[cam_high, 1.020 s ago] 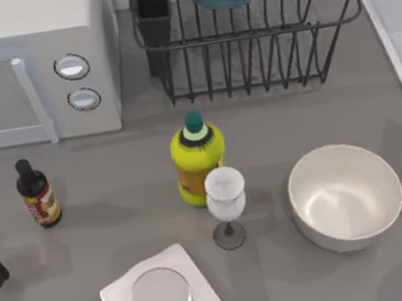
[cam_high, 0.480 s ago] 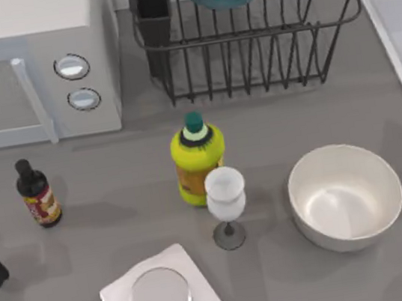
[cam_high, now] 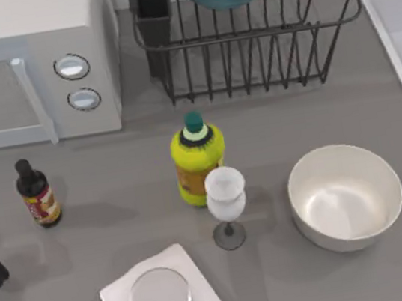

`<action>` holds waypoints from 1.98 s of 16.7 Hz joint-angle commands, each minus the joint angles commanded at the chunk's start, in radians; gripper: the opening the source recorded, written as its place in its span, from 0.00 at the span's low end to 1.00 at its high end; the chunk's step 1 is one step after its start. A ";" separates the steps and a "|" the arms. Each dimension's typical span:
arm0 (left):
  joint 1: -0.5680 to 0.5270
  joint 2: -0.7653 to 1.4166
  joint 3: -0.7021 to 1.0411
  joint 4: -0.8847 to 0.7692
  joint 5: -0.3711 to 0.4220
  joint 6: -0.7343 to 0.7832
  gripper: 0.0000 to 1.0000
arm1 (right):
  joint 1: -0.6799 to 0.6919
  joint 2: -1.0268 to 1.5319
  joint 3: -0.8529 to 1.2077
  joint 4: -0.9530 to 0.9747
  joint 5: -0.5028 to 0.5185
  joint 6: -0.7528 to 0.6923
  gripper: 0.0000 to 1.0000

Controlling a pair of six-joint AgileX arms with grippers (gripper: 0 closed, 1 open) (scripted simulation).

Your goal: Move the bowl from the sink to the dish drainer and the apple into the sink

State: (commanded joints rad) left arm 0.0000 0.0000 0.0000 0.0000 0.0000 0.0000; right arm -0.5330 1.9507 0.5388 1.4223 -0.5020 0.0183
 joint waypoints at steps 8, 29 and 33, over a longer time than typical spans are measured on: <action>0.000 0.000 0.000 0.000 0.000 0.000 1.00 | 0.005 0.266 -0.050 0.312 0.010 -0.004 0.00; 0.000 0.000 0.000 0.000 0.000 0.000 1.00 | 0.005 0.266 -0.050 0.312 0.010 -0.004 1.00; 0.000 0.000 0.000 0.000 0.000 0.000 1.00 | 0.005 0.265 -0.049 0.312 0.010 -0.004 1.00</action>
State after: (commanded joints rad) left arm 0.0000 0.0000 0.0000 0.0000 0.0000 0.0000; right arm -0.5279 2.2161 0.4901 1.7340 -0.4924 0.0146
